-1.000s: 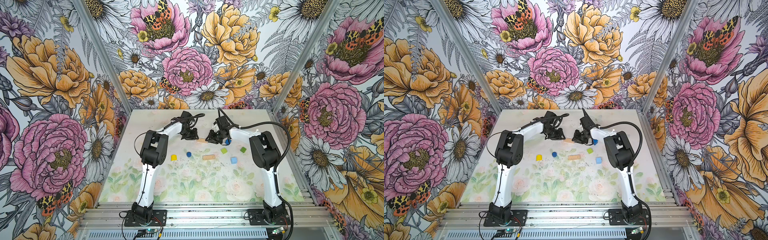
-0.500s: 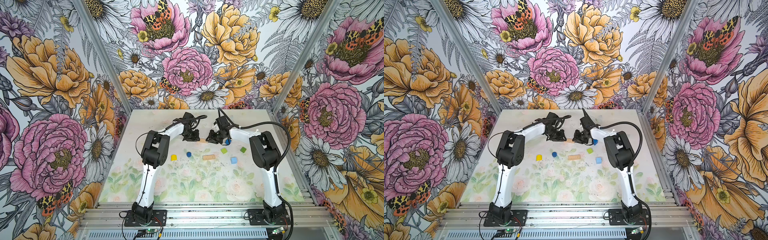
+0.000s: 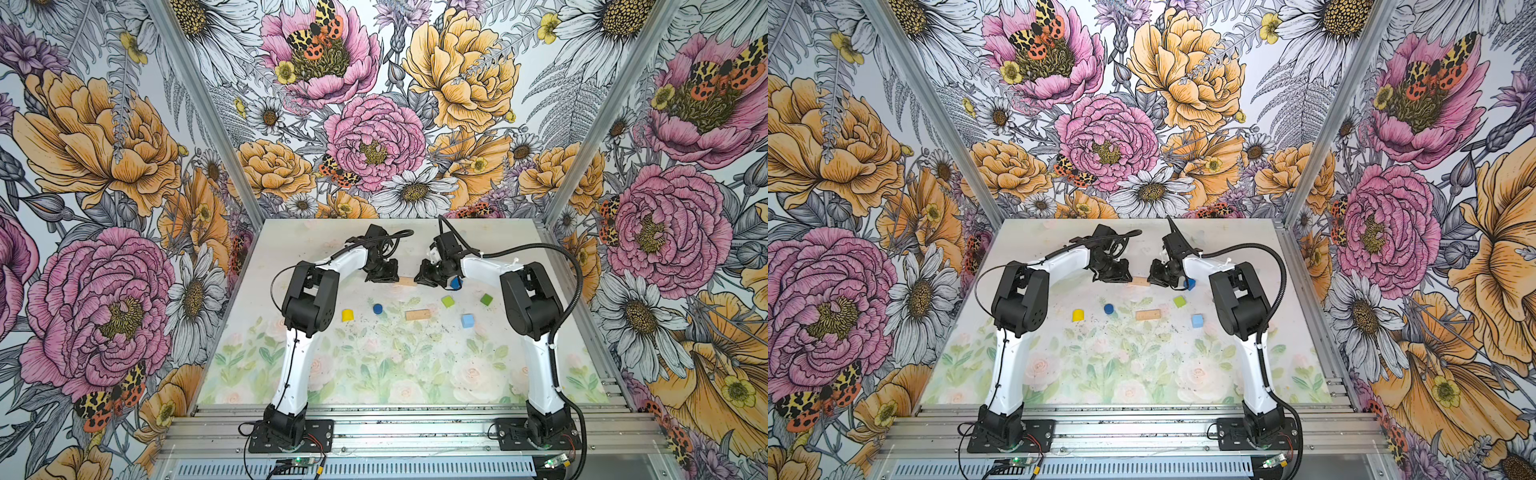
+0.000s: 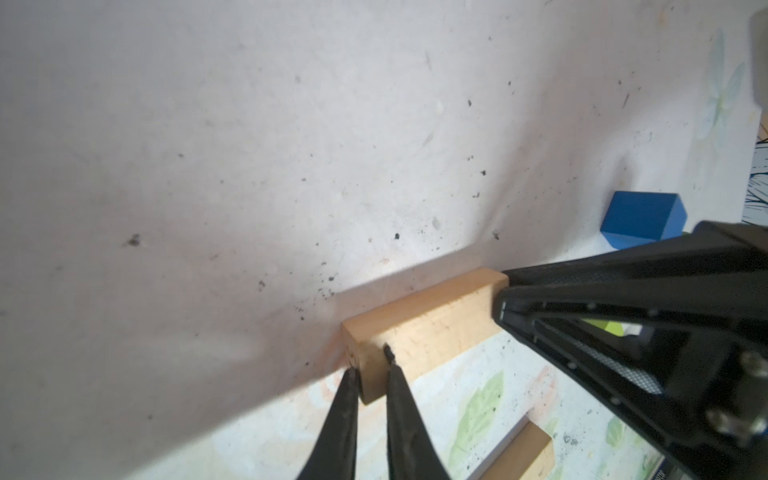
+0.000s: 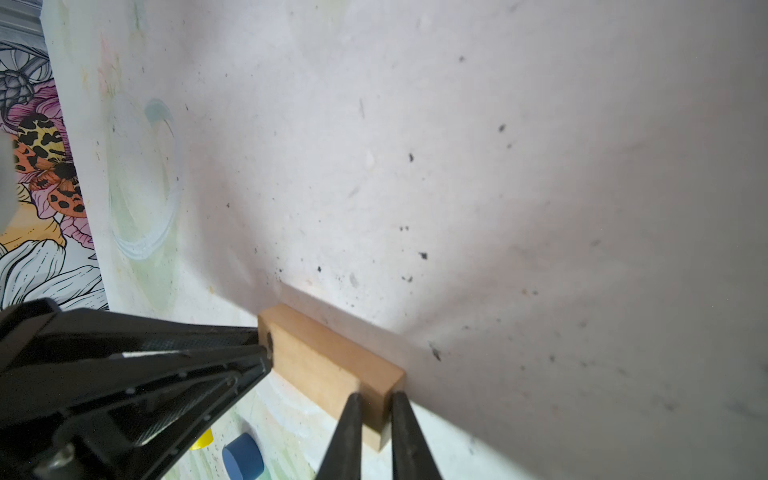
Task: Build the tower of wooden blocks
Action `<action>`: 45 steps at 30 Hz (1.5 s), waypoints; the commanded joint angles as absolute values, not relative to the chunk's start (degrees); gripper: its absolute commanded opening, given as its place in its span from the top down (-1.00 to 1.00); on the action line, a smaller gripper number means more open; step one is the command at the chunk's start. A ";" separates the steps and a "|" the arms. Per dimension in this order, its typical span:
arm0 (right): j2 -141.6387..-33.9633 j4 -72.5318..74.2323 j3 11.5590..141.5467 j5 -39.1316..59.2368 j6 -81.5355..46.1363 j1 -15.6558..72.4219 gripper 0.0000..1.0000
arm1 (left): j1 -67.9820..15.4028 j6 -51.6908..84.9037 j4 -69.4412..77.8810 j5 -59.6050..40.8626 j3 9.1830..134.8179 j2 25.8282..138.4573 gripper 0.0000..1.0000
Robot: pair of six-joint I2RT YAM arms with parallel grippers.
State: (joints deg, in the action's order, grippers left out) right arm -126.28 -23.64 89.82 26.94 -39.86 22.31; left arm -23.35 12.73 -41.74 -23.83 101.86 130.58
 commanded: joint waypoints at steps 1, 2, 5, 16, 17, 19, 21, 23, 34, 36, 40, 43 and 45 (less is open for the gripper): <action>-125.16 -23.85 87.41 27.20 -38.86 22.74 0.70 | -26.44 13.00 -42.10 -26.01 99.75 129.47 0.73; -124.97 -23.82 87.00 27.18 -38.77 22.68 0.70 | -26.75 13.00 -42.10 -25.94 99.47 129.24 0.73; -124.18 -23.82 85.56 26.84 -38.50 22.70 0.70 | -27.85 13.15 -42.10 -25.67 98.19 128.59 0.73; -119.48 -23.75 79.27 25.02 -37.04 23.87 0.70 | -32.22 13.49 -41.96 -23.68 93.30 126.07 0.73; -119.00 -23.73 78.57 24.85 -37.02 23.98 0.70 | -32.59 13.59 -41.93 -23.33 92.95 125.78 0.73; -118.23 -23.81 77.25 24.36 -36.85 24.45 0.70 | -32.97 13.82 -41.94 -22.51 92.12 125.02 0.74; -117.66 -23.70 76.21 23.95 -36.83 24.93 0.70 | -33.28 14.15 -41.67 -21.89 91.14 124.33 0.74; -117.19 -23.60 75.34 23.56 -36.81 25.46 0.70 | -33.49 14.57 -41.31 -21.33 90.09 123.85 0.74; -114.23 -21.07 68.89 21.47 -38.65 27.30 0.70 | -34.06 16.14 -38.67 -18.63 85.79 120.60 0.74; -113.84 -20.88 68.27 21.19 -38.87 27.47 0.70 | -34.07 16.08 -38.63 -18.28 85.84 120.20 0.74; -112.78 -20.81 67.59 20.59 -39.01 27.55 0.70 | -34.02 16.08 -38.67 -17.85 86.24 119.65 0.74; -112.17 -20.90 67.15 20.31 -39.08 27.51 0.70 | -34.10 16.08 -38.67 -17.74 86.18 119.27 0.74; -111.82 -20.75 66.81 20.14 -39.06 27.56 0.70 | -34.09 16.08 -38.69 -17.71 86.07 118.93 0.74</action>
